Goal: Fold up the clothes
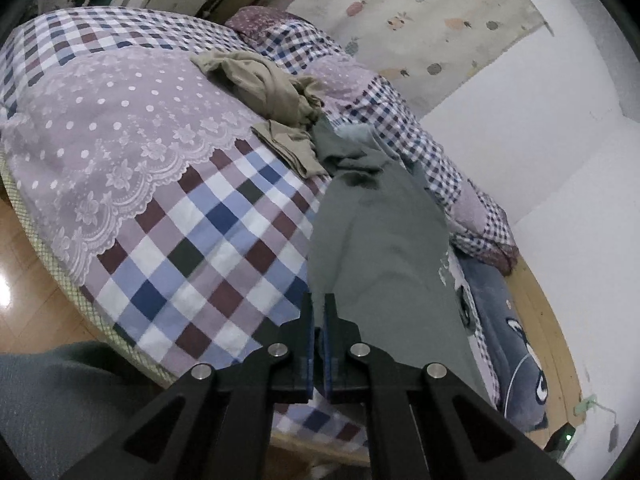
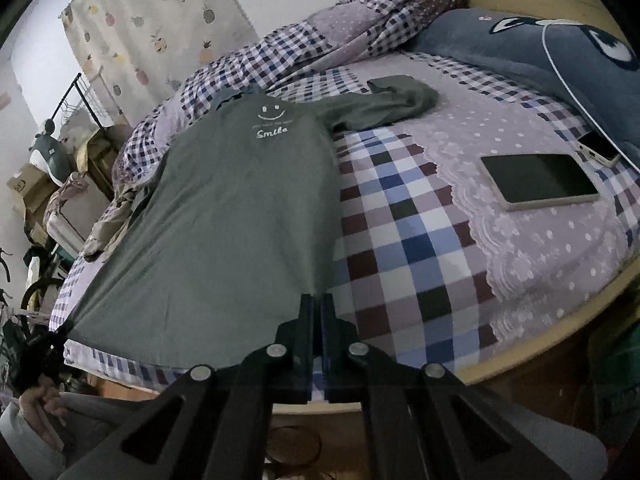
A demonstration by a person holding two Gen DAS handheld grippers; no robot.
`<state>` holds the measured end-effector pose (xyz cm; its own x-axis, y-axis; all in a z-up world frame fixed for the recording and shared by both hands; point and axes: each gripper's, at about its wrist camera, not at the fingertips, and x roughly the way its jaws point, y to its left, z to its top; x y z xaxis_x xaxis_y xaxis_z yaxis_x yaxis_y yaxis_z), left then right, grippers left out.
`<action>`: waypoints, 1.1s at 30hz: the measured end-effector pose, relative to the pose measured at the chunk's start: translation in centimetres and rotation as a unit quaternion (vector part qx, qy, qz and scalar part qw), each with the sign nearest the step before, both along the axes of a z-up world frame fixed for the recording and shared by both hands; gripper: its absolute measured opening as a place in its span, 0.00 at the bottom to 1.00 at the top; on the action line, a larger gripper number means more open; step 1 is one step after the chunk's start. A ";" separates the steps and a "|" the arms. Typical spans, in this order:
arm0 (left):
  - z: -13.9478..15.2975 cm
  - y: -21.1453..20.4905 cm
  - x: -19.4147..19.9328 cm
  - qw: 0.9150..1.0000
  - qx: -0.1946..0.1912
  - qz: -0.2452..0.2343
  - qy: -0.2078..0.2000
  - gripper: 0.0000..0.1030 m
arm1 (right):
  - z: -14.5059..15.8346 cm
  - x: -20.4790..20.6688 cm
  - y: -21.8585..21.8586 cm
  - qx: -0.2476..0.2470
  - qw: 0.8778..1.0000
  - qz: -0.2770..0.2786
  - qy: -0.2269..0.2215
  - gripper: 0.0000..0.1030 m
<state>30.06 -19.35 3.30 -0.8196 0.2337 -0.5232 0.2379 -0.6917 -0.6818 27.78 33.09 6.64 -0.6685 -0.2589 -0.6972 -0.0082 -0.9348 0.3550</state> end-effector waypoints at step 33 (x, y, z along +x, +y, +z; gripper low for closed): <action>-1.0 -1.1 -1.3 0.999 0.015 0.043 -0.024 0.86 | 0.0 0.1 0.8 0.015 0.995 -0.093 0.031 0.70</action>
